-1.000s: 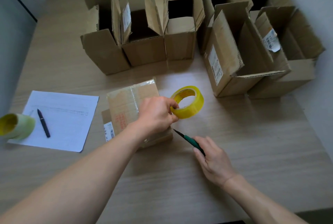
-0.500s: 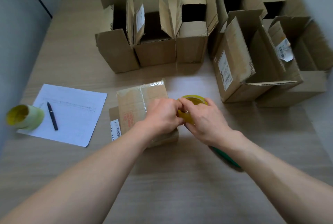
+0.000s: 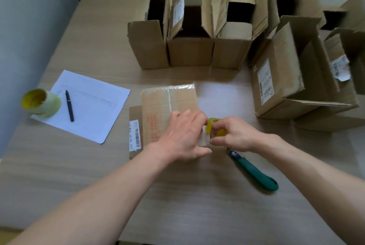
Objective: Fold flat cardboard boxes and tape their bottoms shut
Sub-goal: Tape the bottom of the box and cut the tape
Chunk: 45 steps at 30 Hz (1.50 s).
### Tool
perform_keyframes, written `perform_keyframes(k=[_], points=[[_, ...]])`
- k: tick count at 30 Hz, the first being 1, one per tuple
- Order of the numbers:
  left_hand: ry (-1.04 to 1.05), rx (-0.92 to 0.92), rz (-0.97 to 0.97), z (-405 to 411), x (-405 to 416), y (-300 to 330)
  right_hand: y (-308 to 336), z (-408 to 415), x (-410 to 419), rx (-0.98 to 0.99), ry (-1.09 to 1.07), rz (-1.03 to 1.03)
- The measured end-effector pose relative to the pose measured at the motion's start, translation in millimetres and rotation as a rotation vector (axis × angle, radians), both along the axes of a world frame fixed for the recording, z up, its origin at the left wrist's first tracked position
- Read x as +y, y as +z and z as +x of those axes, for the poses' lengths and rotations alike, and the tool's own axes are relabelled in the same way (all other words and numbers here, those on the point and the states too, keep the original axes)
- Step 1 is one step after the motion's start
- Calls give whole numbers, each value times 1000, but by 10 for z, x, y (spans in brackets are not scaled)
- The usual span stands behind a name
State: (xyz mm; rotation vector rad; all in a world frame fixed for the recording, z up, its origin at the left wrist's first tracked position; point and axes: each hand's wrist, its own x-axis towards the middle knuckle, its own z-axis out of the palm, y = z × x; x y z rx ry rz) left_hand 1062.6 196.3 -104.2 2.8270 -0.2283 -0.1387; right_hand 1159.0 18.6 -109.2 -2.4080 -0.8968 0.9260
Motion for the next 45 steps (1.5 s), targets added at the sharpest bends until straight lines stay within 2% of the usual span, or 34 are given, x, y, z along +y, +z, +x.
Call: perform_keyframes(k=[5, 6, 7, 9, 11, 15, 21, 25, 29, 33, 36, 37, 39, 40, 43, 45], points=[[0, -106, 82, -24, -73, -44, 51, 21, -17, 183, -79, 130], [-4, -130, 102, -30, -83, -50, 61, 30, -22, 142, -43, 91], [-7, -147, 117, -35, -94, -52, 68, 43, -20, 10, 53, 15], [-14, -153, 133, -34, -103, -52, 89, 43, 37, -352, 247, -100], [-20, -140, 152, -22, -104, -45, 120, 22, 117, -524, 295, -84], [36, -116, 153, -4, -184, -32, 237, 20, 72, -521, 335, -148], [91, -129, 185, 8, -309, -22, 174, -121, 171, -564, 198, -261], [55, -115, 179, -24, -254, -39, 259, 175, -70, -640, 83, -326], [107, -105, 110, -13, -276, -42, 306, 165, -137, -496, -7, -192], [220, -84, -19, 82, -325, -24, 287, -102, -151, -231, -307, 12], [356, -98, -305, 127, -282, 30, 318, -346, -197, -41, -619, 330], [374, -141, -432, 119, -267, 67, 345, -422, -194, 9, -711, 446], [341, -235, -548, 15, -308, 152, 388, -570, -177, 93, -873, 660], [336, -223, -588, -51, -358, 189, 410, -628, -152, 130, -942, 747], [432, -14, -771, -172, -556, 219, 448, -778, -46, 293, -1100, 925], [499, 9, -866, -184, -623, 201, 458, -849, 18, 418, -1140, 983]])
